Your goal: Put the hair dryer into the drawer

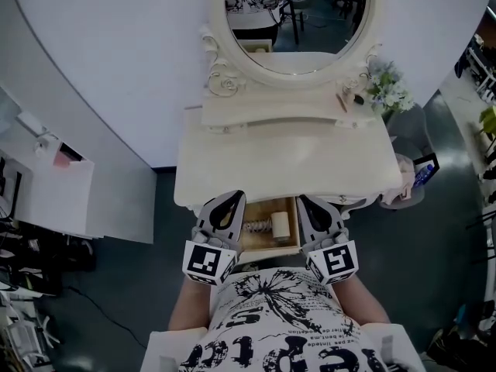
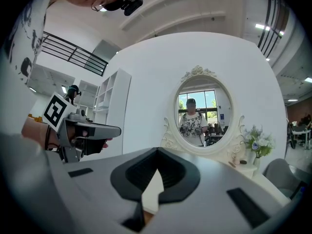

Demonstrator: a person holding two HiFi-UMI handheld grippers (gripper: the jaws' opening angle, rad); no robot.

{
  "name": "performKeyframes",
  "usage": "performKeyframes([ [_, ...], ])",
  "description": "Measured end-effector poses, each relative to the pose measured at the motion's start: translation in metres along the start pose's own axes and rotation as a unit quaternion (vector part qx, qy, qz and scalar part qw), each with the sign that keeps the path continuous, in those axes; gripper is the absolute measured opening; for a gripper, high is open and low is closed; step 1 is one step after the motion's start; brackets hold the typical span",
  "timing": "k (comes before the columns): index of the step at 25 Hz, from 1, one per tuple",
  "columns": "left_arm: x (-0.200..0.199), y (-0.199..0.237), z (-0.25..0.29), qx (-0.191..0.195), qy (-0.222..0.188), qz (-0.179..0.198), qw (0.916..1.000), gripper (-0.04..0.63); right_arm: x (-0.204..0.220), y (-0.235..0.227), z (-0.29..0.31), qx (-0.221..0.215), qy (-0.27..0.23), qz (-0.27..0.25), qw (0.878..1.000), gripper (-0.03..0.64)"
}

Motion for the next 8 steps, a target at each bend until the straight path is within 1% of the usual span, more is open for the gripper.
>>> performKeyframes([
  [8, -0.0020, 0.0015, -0.0023, 0.002, 0.000, 0.001, 1.0000, 0.020, -0.0020, 0.0055, -0.0016, 0.003, -0.003, -0.001, 1.000, 0.017],
])
Point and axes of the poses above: the fingertips, and each gripper's own axes: z forward along the fingers, y to its left, x out of its underside, the point moved 10 cm from there along -z, backward along the fingers, and after that the axes turned 4 degrees about x, right-handed, at the moved point
